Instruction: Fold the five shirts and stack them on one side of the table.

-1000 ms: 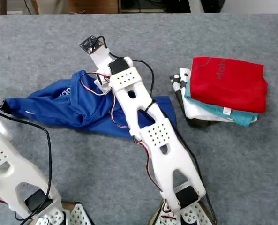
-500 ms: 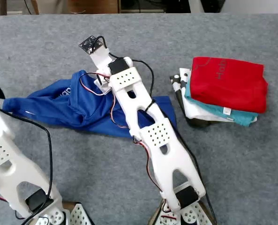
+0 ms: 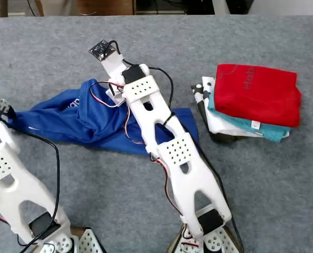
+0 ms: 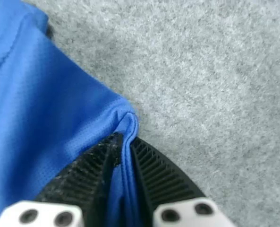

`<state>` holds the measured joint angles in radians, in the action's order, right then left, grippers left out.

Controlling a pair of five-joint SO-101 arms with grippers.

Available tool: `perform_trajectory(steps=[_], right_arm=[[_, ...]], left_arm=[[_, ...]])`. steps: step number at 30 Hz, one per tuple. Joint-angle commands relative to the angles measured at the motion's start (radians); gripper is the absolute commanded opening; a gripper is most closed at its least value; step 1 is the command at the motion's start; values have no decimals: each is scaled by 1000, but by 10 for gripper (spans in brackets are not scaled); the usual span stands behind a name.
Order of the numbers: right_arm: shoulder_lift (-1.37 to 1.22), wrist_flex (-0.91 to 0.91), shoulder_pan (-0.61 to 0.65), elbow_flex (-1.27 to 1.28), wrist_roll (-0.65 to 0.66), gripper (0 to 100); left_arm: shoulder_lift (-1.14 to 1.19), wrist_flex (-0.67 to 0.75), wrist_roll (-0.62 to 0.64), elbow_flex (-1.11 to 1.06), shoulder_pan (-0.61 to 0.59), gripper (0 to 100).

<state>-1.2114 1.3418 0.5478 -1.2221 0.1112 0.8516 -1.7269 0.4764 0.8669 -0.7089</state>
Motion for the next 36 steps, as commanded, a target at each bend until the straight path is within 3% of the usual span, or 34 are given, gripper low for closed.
perform_trajectory(steps=[1, 16, 30, 36], right_arm=[[4, -15, 22, -2, 6, 20], [4, -15, 22, -1, 6, 20], [4, -15, 22, -1, 6, 20], [4, -15, 22, -1, 6, 20]], left_arm=[[-13, 3, 8, 40, 12, 203], [-8, 41, 63, 31, 52, 99], [65, 34, 61, 40, 43, 105], [68, 32, 60, 32, 41, 182]])
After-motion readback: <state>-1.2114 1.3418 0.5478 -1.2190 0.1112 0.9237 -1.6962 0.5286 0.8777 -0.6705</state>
